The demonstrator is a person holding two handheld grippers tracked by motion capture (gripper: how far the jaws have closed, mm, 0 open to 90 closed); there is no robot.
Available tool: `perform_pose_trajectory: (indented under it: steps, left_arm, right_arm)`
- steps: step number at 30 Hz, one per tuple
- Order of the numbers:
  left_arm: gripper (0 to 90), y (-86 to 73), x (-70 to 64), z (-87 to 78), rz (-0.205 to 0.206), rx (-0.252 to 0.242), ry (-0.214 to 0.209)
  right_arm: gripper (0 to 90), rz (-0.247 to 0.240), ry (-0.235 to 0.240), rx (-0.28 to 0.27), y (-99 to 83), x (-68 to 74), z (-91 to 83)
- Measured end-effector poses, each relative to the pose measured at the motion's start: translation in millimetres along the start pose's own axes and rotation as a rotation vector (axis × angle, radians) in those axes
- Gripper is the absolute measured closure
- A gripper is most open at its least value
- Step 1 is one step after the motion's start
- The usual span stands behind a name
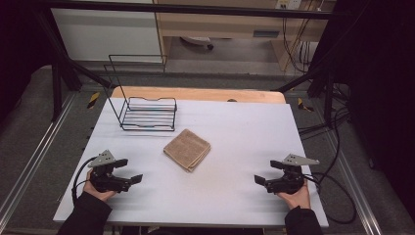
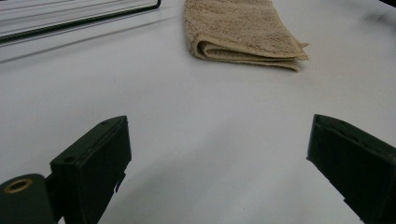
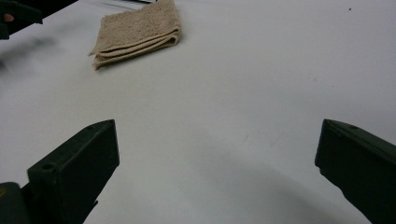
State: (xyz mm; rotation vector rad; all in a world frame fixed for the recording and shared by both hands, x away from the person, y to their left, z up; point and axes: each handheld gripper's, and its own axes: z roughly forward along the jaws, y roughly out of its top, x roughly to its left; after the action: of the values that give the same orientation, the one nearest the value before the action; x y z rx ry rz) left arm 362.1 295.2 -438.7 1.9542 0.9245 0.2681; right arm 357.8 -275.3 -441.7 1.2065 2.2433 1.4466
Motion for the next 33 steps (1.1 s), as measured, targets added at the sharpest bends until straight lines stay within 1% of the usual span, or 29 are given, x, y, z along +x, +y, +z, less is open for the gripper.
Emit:
perform_pose_trajectory:
  steps: [9,14,22,28,33]
  left_arm:
    - [6.1,2.2,-1.6,0.7,-0.009,-0.004,-0.006]
    - [6.1,3.4,-3.4,1.3,0.005,-0.003,-0.007]
    - [6.1,5.0,-4.7,2.5,0.007,0.000,-0.002]
    - [6.1,8.8,-8.5,6.6,0.013,0.008,0.001]
    - [6.1,13.1,-11.5,11.6,0.011,0.013,0.002]
  right_arm:
    - [0.5,-0.004,-0.006,0.005,-0.2,0.0,-0.3]
    - [0.5,-0.012,-0.007,0.006,-0.4,0.2,0.0]
    - [0.5,-0.012,-0.010,0.004,-0.6,0.7,0.0]
    - [0.5,-0.012,-0.012,0.005,-0.4,0.4,-0.5]
    - [0.5,-0.017,-0.014,0.003,-0.3,0.1,-0.7]
